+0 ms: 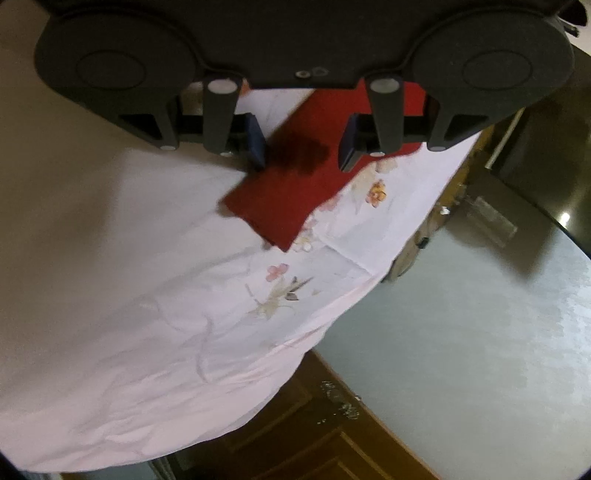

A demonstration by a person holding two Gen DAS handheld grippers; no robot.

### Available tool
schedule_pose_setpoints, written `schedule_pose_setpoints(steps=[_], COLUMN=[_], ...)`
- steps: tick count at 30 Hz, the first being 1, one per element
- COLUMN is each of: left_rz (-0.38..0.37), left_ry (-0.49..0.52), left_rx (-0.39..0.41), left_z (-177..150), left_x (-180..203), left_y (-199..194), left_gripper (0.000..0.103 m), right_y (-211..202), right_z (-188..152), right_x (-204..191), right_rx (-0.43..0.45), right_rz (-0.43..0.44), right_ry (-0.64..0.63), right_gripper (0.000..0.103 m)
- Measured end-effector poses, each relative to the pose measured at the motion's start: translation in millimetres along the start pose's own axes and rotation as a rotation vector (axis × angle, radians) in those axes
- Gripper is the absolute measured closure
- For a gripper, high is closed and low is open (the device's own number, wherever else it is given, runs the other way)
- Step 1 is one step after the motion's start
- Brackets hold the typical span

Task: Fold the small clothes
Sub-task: 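Grasp the sleeve cuff with the right gripper and lift it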

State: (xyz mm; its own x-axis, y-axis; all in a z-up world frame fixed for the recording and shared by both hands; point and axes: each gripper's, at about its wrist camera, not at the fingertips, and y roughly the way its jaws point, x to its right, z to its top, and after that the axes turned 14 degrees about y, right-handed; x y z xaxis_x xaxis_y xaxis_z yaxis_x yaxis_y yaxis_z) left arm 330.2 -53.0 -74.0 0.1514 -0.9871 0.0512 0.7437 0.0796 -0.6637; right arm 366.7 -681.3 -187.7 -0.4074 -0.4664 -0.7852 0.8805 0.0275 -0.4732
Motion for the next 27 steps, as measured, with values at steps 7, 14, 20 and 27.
schedule_pose_setpoints(steps=[7, 14, 20, 27], left_rz=[-0.040, -0.089, -0.109, -0.093], left_ry=[0.020, 0.009, 0.030, -0.022], left_rx=[-0.024, -0.048, -0.047, -0.025], left_z=[11.6, 12.6, 4.9, -4.0], left_x=[16.0, 21.8, 7.8, -42.8], left_y=[8.6, 23.4, 24.2, 15.8], left_gripper=[0.000, 0.000, 0.000, 0.000], right_y=[-1.7, -0.9, -8.3, -25.1], right_z=[8.6, 13.6, 12.0, -20.6], right_x=[8.1, 7.3, -19.8, -101.4], right_rx=[-0.052, -0.024, -0.004, 0.054], right_rz=[0.110, -0.003, -0.044, 0.022], right_ry=[0.051, 0.006, -0.098, -0.296], right_gripper=[0.089, 0.097, 0.097, 0.097])
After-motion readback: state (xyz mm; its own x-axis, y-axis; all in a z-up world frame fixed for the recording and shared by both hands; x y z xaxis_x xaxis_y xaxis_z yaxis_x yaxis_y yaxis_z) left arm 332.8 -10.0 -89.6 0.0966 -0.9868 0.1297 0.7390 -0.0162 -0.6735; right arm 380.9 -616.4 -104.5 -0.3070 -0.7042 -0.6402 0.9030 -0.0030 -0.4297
